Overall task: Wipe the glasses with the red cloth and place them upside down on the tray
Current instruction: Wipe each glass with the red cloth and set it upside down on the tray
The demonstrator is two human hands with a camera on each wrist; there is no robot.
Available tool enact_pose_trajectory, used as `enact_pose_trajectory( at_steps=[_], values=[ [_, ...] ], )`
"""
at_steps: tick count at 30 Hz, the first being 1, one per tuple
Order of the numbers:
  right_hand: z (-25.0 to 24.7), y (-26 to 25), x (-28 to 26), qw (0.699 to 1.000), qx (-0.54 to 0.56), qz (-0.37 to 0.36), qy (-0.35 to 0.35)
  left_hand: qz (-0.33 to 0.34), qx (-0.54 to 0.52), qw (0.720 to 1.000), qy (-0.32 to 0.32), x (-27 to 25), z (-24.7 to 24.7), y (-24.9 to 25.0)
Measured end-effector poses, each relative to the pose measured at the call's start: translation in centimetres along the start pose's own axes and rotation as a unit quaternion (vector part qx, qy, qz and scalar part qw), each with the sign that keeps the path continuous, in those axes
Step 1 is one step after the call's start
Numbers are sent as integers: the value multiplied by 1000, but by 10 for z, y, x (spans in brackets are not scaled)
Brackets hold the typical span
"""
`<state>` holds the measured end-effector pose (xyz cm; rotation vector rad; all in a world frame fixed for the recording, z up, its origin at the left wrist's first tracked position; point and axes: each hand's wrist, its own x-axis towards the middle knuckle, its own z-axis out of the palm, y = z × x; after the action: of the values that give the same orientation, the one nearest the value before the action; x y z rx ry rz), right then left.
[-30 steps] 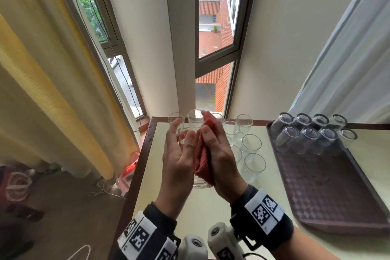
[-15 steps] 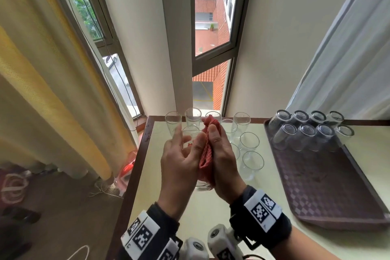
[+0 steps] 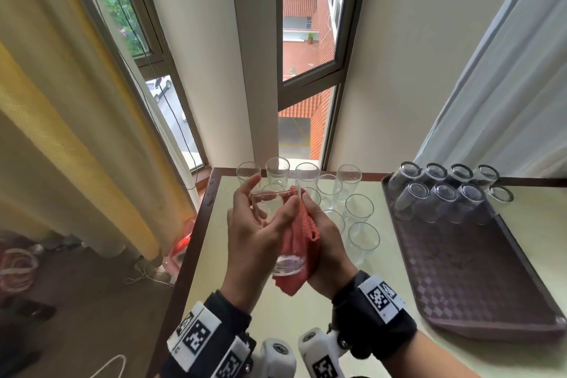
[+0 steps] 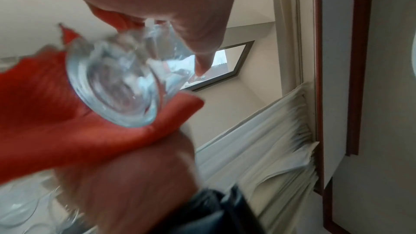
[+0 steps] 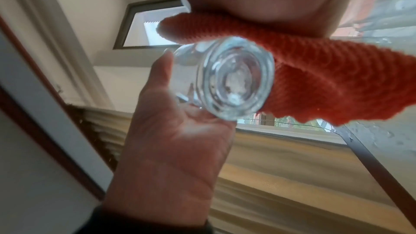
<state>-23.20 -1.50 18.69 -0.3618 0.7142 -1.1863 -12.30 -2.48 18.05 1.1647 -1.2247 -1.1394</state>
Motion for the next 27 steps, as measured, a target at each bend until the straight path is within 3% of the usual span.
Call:
enact_pose_trajectory(
  at_steps=[3, 6, 9, 11, 12, 13, 15, 16, 17, 20, 21, 22, 23, 24, 26, 27],
  values=[
    [-12, -1, 2, 999, 30, 42, 11, 46, 14, 999, 8, -1, -1, 9],
    [-27, -7, 7, 996, 63, 31, 48, 59, 46, 997, -22, -4, -4, 10],
    [-33, -14, 6, 995, 55, -56, 62, 13, 89, 994, -69, -4, -6, 13],
    [-32, -12, -1, 984, -58, -154, 63, -45, 49, 994, -83, -3, -4, 16],
    [-29, -9, -5, 957, -156, -236, 66, -76, 9, 994, -77, -2, -1, 17],
    [-28, -7, -7, 902, -264, -333, 75, -107, -34, 991, -67, -2, 1, 20],
    [-26, -3, -8, 763, -423, -484, 66, -132, -83, 987, -45, -2, 6, 23],
    [-28, -2, -6, 737, -438, -511, 61, -119, -82, 989, -31, -3, 7, 23],
    [-27, -2, -5, 752, -418, -505, 69, -91, -72, 993, -11, -5, 9, 23],
    [-14, -9, -4, 893, -252, -345, 144, 41, 5, 999, 21, -9, 12, 15],
    [-12, -9, -3, 918, -213, -293, 161, 67, 23, 997, 16, -10, 13, 14],
    [-12, -8, -2, 922, -208, -274, 178, 69, 24, 997, 14, -9, 12, 10],
    [-12, -5, -1, 903, -245, -298, 188, 46, 5, 999, 16, -8, 10, 8],
    [-13, -2, -2, 859, -312, -360, 188, 5, -35, 999, 17, -5, 8, 7],
    [-18, 4, -4, 727, -450, -497, 147, -86, -129, 988, -19, -2, 2, 3],
    [-19, 6, -4, 680, -489, -532, 127, -108, -152, 982, -32, -2, 0, 3]
  ],
)
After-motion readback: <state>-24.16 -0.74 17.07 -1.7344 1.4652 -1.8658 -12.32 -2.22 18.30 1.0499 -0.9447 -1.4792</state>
